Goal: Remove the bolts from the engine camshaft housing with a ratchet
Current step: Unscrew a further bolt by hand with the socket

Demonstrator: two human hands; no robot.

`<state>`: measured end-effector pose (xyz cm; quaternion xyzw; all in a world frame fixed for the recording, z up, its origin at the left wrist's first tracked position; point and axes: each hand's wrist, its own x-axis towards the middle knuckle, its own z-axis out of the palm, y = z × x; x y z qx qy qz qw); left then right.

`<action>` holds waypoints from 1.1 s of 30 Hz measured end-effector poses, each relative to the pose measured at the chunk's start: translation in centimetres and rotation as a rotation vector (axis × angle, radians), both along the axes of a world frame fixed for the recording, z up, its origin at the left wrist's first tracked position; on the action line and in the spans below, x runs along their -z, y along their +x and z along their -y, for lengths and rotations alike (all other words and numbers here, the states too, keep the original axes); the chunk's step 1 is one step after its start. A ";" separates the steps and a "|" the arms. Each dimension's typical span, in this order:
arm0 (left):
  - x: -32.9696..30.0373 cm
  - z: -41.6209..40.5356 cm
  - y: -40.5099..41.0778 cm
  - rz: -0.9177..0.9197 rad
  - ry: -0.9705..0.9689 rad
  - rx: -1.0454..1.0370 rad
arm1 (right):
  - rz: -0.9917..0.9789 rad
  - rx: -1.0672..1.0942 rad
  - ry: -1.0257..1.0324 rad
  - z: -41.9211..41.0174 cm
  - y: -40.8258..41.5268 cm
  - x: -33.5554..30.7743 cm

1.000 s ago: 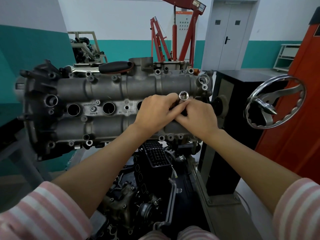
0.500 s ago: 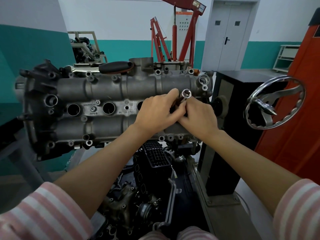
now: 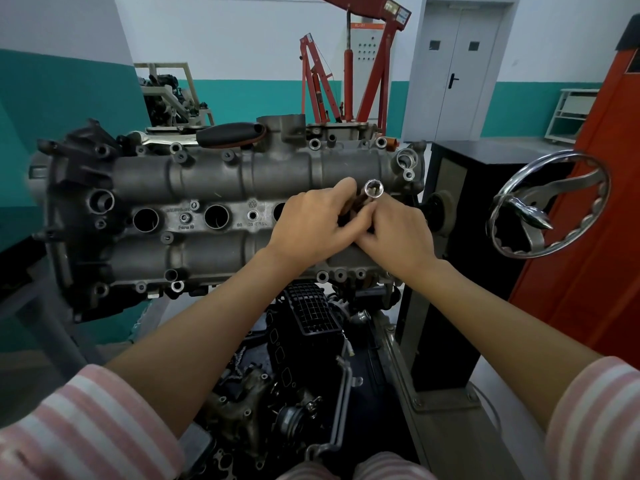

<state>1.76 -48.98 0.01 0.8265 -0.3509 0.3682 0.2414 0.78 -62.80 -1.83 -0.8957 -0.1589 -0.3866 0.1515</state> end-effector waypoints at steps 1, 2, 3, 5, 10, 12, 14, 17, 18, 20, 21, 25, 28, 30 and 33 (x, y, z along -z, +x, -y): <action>0.0 0.0 -0.1 0.003 -0.005 0.008 | -0.010 0.010 -0.006 0.0 0.0 0.0; -0.1 0.0 -0.1 0.001 -0.010 0.012 | -0.020 0.020 -0.009 -0.1 0.1 0.0; 0.0 0.0 -0.1 -0.002 -0.016 0.014 | -0.024 0.026 -0.009 -0.1 0.1 -0.1; 0.1 0.0 0.0 -0.002 -0.026 0.014 | -0.017 0.034 -0.016 -0.1 0.2 -0.1; 0.3 -0.1 0.6 0.004 -0.013 -0.018 | 0.010 0.042 -0.053 0.1 0.1 0.0; 0.3 -0.1 0.6 0.002 0.008 -0.022 | 0.035 0.038 -0.051 0.0 0.0 0.0; 0.3 -0.1 0.6 0.022 0.030 -0.037 | 0.032 0.034 -0.042 0.0 0.0 0.0; 0.1 -0.1 0.2 0.018 0.019 -0.036 | -0.014 0.029 -0.042 0.0 0.1 0.0; 0.1 0.0 0.1 0.020 0.012 -0.031 | -0.018 0.024 -0.037 0.0 0.1 0.0; 0.0 0.1 0.0 0.023 0.011 -0.026 | -0.018 0.027 -0.030 -0.1 0.0 -0.2; 0.0 0.1 0.0 0.022 0.011 -0.024 | -0.017 0.030 -0.031 -0.1 0.0 -0.2; 0.2 0.0 0.2 0.015 0.008 -0.025 | 0.000 0.040 -0.049 0.0 0.2 -0.1; 0.2 -0.1 0.4 0.022 -0.005 -0.042 | -0.008 0.088 -0.093 0.1 0.4 -0.1; 0.2 -0.2 0.4 0.015 -0.018 -0.043 | -0.002 0.085 -0.110 0.2 0.4 0.0; 0.1 -0.2 0.4 0.010 0.013 -0.045 | 0.051 0.026 -0.083 0.1 0.1 0.1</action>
